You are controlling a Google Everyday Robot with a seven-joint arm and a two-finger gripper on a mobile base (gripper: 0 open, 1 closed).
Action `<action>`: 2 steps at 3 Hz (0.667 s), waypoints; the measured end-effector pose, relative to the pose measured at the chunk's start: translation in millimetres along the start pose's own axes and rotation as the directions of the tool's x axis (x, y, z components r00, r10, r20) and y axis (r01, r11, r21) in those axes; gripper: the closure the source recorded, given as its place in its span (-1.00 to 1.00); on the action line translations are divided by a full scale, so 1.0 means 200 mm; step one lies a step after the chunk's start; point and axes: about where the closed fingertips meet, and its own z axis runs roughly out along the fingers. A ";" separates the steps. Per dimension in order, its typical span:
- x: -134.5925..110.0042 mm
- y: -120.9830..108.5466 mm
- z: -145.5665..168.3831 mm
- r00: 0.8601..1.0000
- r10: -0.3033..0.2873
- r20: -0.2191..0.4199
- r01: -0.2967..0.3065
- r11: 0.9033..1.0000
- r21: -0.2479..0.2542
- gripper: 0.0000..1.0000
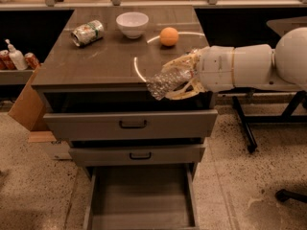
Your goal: Pick water bottle from bottom drawer and place on counter
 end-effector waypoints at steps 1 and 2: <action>0.03 -0.06 0.04 1.000 0.010 0.010 -0.010 1.000 0.006 1.00; 0.10 -0.16 0.09 0.998 0.060 -0.005 -0.060 0.998 0.011 1.00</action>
Offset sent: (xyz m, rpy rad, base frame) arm 0.0677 0.0127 0.0240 0.0544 0.1155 -0.0802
